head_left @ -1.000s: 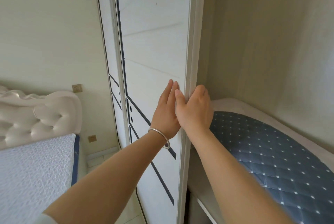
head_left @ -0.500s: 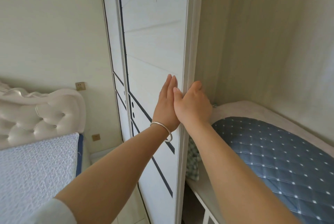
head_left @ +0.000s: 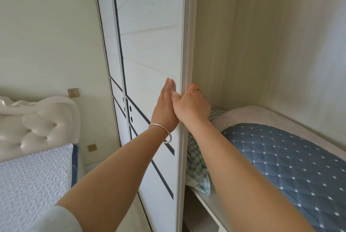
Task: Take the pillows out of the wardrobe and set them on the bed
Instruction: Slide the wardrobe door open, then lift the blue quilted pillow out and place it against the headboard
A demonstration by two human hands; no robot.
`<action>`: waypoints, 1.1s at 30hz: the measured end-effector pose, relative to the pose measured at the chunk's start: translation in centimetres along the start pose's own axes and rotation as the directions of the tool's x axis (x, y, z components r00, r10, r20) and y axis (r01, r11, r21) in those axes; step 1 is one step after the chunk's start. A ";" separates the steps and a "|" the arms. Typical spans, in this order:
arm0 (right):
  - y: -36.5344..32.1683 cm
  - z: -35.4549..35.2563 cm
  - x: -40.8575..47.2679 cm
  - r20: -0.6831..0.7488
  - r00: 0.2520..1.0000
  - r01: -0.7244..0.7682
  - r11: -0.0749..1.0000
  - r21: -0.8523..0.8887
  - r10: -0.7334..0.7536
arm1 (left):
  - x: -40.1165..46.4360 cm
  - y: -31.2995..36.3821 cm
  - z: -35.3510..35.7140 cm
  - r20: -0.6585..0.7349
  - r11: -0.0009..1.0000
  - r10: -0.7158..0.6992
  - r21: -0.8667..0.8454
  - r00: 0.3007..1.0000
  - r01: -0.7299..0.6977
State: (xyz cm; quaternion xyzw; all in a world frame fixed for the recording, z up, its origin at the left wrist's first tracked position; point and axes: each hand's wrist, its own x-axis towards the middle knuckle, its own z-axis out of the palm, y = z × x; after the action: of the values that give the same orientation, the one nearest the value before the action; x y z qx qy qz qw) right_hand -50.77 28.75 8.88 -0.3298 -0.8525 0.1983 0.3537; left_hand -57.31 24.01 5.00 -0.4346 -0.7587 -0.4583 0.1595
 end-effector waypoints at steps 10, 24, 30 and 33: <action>-0.2 1.0 0.9 -0.026 1.000 0.012 0.999 0.030 -0.012 | 0.7 -0.7 -0.1 0.008 1.000 0.007 -0.009 1.000 -0.007; 12.5 -0.6 -2.4 0.031 0.994 -0.106 0.986 0.132 0.103 | -3.7 3.8 8.8 0.022 0.788 0.548 0.321 0.836 -0.525; 23.1 -4.3 -4.7 0.054 0.927 -0.372 0.928 0.006 0.372 | -7.0 7.9 18.1 0.321 0.918 0.329 0.112 0.888 -0.380; 27.9 -6.4 -5.9 0.025 0.901 -0.429 0.897 -0.105 0.434 | -8.3 9.4 22.4 0.444 0.962 0.212 0.064 0.871 -0.267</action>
State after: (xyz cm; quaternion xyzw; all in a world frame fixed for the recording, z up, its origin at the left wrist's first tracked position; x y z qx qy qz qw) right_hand -31.13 44.91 -5.61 -0.5227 -0.7749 0.2378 0.2641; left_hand -41.49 40.36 -6.98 -0.6053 -0.7422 -0.2793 0.0693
